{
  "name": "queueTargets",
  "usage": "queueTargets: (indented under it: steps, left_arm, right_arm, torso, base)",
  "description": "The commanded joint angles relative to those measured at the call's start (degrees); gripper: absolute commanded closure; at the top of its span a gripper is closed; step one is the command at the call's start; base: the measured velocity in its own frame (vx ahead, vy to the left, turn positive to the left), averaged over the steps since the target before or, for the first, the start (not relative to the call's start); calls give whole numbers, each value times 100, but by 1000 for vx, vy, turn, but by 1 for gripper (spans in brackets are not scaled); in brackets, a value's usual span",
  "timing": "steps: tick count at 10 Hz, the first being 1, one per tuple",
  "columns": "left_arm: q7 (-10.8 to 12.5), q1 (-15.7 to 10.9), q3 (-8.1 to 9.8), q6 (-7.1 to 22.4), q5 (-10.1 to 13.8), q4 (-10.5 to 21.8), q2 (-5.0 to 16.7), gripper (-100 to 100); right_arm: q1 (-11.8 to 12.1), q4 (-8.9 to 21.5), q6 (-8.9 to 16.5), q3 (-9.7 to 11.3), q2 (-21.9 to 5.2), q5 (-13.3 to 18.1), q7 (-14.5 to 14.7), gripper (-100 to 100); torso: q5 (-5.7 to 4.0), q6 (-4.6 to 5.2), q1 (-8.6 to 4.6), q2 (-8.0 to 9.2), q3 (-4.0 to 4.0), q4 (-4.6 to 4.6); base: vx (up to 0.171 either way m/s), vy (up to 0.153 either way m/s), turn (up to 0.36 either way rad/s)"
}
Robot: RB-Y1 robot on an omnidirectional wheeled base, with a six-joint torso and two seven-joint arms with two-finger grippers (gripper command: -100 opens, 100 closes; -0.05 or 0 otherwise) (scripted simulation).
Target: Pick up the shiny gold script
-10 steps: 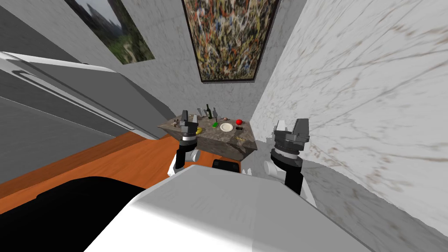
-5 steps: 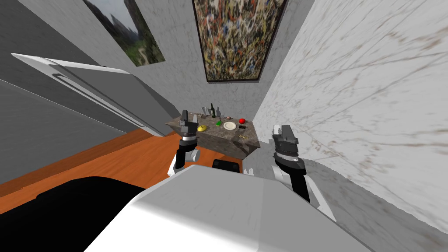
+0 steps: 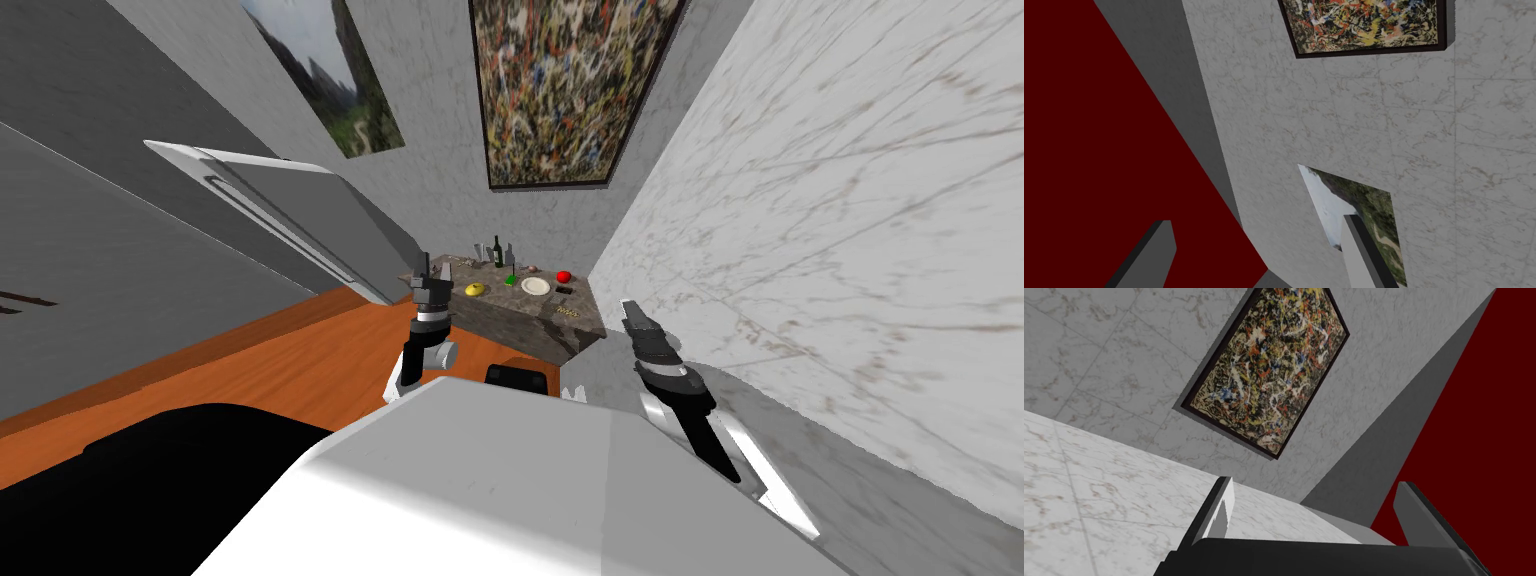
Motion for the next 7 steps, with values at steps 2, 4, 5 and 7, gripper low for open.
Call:
queueTargets:
  steps: [2, 4, 5, 7]
  left_arm:
    - [0, 0, 0, 0, 0, 0, 0, 0]
    - [0, 0, 0, 0, 0, 0, 0, 0]
    - [0, 0, 0, 0, 0, 0, 0, 0]
    - [0, 1, 1, 0, 0, 0, 1, 0]
  right_arm:
    - [133, 332, -148, -186, -361, 341, -113, -100]
    - [299, 758, -311, -367, -762, 699, -242, -100]
    - [299, 758, -311, -367, -809, 798, -242, -100]
    - [460, 1222, -479, -516, -1215, 1191, -367, -100]
  torso:
    - [1, 1, 2, 5, 3, 1]
    - [-4, 0, -20, -8, -4, -1]
    - [-3, -2, -15, -11, -6, -2]
    - [-4, -1, -19, -17, -10, -4]
  base:
    - [-70, 102, 109]
    - [-37, 76, 179]
    - [-20, 71, 73]
    - [-15, 88, 181]
